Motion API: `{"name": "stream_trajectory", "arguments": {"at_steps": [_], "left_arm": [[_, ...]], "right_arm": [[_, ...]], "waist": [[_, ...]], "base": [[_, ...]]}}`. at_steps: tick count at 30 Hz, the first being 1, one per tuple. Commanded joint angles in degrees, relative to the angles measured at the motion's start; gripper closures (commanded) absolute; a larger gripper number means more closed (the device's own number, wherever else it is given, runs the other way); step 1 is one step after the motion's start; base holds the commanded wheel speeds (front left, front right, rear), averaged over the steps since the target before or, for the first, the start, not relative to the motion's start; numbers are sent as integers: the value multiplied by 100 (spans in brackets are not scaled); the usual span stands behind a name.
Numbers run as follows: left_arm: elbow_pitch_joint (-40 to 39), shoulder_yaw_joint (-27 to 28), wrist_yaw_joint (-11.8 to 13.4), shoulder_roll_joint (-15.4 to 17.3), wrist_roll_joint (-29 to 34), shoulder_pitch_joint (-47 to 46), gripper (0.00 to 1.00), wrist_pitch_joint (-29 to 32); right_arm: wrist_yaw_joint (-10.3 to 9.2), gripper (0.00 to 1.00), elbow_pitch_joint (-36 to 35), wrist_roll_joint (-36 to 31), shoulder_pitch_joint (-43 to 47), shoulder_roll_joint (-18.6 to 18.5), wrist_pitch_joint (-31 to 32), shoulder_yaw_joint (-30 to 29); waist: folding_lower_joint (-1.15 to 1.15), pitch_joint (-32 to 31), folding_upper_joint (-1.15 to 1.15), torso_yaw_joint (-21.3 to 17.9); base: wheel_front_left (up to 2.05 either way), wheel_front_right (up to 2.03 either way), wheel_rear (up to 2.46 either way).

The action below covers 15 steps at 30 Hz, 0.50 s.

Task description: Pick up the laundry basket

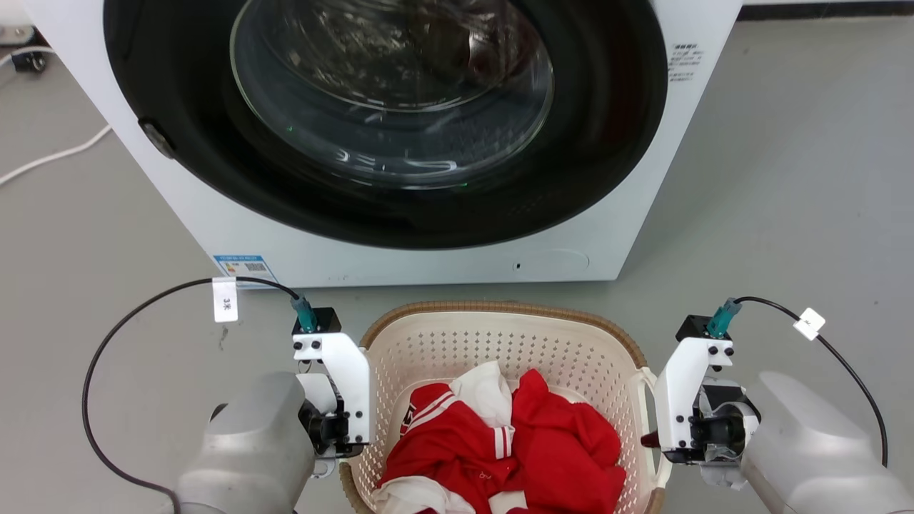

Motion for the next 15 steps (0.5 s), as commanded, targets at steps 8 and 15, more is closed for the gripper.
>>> {"name": "stream_trajectory", "arguments": {"at_steps": [8,15], "left_arm": [[7,-4,-90,89,-104,-193,100,541],[18,3,-86,115,-203,78,100,826]], "right_arm": [[24,100,231,169,-183,191,563,98],[24,100,463,126,-139,279,680,173]], "waist": [[1,-541,0,-6],[1,-920,0,-15]], "base": [[0,0,0],[0,0,0]]}}
